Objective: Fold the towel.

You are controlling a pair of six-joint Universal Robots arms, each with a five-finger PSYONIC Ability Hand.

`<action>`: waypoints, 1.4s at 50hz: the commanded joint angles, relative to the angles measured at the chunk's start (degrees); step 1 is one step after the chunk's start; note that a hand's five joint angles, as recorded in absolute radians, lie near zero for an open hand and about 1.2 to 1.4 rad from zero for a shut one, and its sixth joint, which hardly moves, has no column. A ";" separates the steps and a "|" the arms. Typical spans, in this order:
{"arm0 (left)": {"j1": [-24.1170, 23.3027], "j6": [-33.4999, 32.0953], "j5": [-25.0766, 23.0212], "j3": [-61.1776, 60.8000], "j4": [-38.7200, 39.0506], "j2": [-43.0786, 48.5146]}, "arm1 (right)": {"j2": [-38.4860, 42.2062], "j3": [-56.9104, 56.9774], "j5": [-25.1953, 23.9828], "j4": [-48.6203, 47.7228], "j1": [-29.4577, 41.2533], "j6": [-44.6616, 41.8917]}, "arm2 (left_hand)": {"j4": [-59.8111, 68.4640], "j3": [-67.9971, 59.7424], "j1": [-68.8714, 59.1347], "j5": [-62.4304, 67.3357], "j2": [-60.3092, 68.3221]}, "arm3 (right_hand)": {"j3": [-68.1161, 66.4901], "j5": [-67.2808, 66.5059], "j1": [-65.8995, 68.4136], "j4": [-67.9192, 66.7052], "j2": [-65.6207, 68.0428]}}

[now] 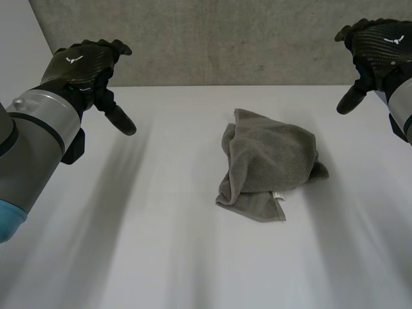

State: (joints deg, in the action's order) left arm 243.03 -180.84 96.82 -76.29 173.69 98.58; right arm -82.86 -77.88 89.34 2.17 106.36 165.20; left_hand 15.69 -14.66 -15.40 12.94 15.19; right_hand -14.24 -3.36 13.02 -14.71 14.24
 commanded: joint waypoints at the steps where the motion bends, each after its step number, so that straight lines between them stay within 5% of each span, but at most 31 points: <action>1: -0.01 -0.30 0.39 0.00 0.24 -0.41 | 1.21 0.10 -0.22 0.55 -0.36 1.96 | -4.97 3.94 4.68 -12.22 -4.47 | 4.24 3.36 -3.02 4.71 -4.24; 13: -0.63 0.31 -0.23 -2.54 0.59 0.56 | 2.17 -0.16 -1.37 0.82 0.26 0.56 | -4.97 3.94 4.68 -12.22 -4.47 | 4.24 3.36 -3.02 4.71 -4.24; 17: -3.18 1.89 -0.58 -4.40 1.47 3.37 | 5.94 -1.04 -6.79 1.69 0.34 -7.23 | -4.63 3.61 4.34 -11.88 -4.13 | 4.24 3.36 -3.02 4.71 -4.24; 20: -7.31 3.39 -0.76 -4.04 3.85 9.26 | 10.24 -0.61 -10.23 2.22 0.34 -14.79 | -4.46 3.44 4.17 -11.71 -3.97 | 4.24 3.36 -3.02 4.71 -4.24; 26: -11.17 4.00 -0.76 0.42 7.53 20.92 | 19.47 3.43 -8.58 2.14 0.34 -24.48 | -3.79 2.77 3.50 -11.04 -3.29 | 4.24 3.36 -3.02 4.71 -4.24; 36: -16.19 7.52 -0.58 13.10 7.36 36.68 | 34.76 13.36 -8.31 2.05 -0.10 -26.07 | -3.29 2.26 2.99 -10.54 -2.79 | 4.24 3.36 -3.02 4.71 -4.24; 40: -17.41 9.19 -0.58 17.48 7.45 41.77 | 38.39 15.83 -8.40 2.05 -0.01 -25.99 | -2.11 1.09 1.82 -9.36 -1.62 | -5.77 -6.64 6.98 -5.30 5.77; 42: -17.76 9.36 -0.58 19.06 7.45 43.35 | 39.96 16.89 -8.40 2.05 0.34 -25.81 | -1.78 0.75 1.48 -9.02 -1.28 | -27.50 -28.38 28.72 -27.03 27.50; 43: -18.12 9.45 -0.49 20.64 7.36 44.76 | 39.97 16.89 -8.40 2.05 0.34 -25.81 | -0.27 -0.75 -0.02 -7.52 0.22 | -27.64 -28.51 28.85 -27.17 27.64; 45: -18.47 9.54 -0.49 21.87 7.28 45.81 | 40.06 15.84 -8.40 1.70 0.26 -25.46 | 2.74 -3.76 -3.03 -4.51 3.24 | -50.92 -51.80 52.14 -50.45 50.92; 49: -19.79 11.03 -0.49 23.99 7.28 47.58 | 37.79 12.60 -8.75 1.61 0.95 -24.41 | 10.65 -11.68 -10.95 3.40 11.15 | -65.69 -66.57 66.91 -65.22 65.69; 55: -20.32 13.06 -0.32 24.35 7.36 47.76 | 27.77 2.67 -8.84 0.38 1.66 -21.33 | 16.23 -17.25 -16.52 8.98 16.72 | -65.76 -66.64 66.98 -65.29 65.76; 65: -20.32 14.46 0.03 23.73 6.66 47.50 | 16.96 -10.87 -8.31 0.21 3.33 -20.89 | 64.24 -65.27 -64.54 56.99 64.74 | -65.76 -66.64 66.98 -65.29 65.76; 70: -19.27 14.38 1.87 19.36 2.90 42.16 | 10.63 -16.32 -8.22 -0.58 3.94 -20.02 | 64.31 -65.34 -64.60 57.06 64.81 | -65.76 -66.64 66.98 -65.29 65.76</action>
State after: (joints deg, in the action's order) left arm 222.80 -166.34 97.10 -52.78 180.08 145.70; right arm -65.86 -88.33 80.88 2.31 109.49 144.38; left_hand 86.40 -87.40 -80.44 83.31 83.14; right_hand -75.08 -64.61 72.66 -76.54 72.81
